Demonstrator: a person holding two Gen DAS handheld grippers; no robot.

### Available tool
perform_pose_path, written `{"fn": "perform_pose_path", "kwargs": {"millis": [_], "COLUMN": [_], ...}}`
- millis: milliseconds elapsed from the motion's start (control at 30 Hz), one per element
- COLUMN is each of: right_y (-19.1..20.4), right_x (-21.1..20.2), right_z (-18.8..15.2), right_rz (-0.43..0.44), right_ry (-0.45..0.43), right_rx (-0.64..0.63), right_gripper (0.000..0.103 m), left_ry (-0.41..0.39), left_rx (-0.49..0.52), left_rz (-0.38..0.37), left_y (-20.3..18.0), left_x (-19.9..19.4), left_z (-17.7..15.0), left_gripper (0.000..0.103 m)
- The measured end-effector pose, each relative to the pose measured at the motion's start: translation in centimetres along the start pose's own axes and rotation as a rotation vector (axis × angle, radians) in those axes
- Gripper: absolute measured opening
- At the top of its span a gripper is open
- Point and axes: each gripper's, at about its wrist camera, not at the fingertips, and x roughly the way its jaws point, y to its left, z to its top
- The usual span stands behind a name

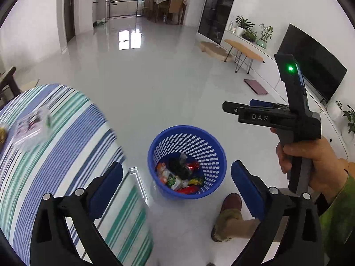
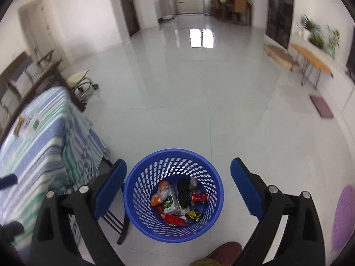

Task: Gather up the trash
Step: 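Return both tools to the table above the gold wrapper and plastic box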

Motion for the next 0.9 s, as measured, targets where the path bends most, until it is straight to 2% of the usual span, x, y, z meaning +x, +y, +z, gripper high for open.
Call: {"fn": "perform_pose_path", "kwargs": {"millis": [67, 133, 333, 433, 533, 733, 900], "right_y": [3.2, 6.8, 18.9, 24.4, 28.9, 33.5, 34.8], "right_x": [-0.7, -1.4, -4.0, -4.7, -4.4, -2.5, -1.2], "right_z": [-0.7, -1.8, -6.0, -7.7, -8.4, -7.9, -7.0], "right_rz": [-0.004, 0.009, 0.207, 0.267, 0.292, 0.264, 0.226], "right_ry": [-0.03, -0.054, -0.038, -0.019, 0.012, 0.062, 0.08], "right_rx": [-0.09, -0.168, -0.355, -0.457, -0.532, -0.553, -0.535], "right_gripper": [0.092, 0.092, 0.093, 0.096, 0.096, 0.096, 0.096], "left_ry": [0.006, 0.013, 0.023, 0.015, -0.007, 0.02, 0.041], "left_rx": [-0.044, -0.091, -0.228, -0.264, -0.289, -0.339, -0.357], "left_rz": [0.044, 0.119, 0.304, 0.372, 0.418, 0.483, 0.472], "left_y": [2.6, 5.7, 15.3, 19.2, 22.8, 28.5, 30.3], "left_x": [-2.0, -3.7, -8.6, -10.8, -12.8, -13.7, -12.4], "left_z": [-2.3, -4.9, -10.3, -11.3, -12.2, -13.6, -14.6], "left_gripper": [0.097, 0.097, 0.097, 0.097, 0.098, 0.098, 0.098]}}
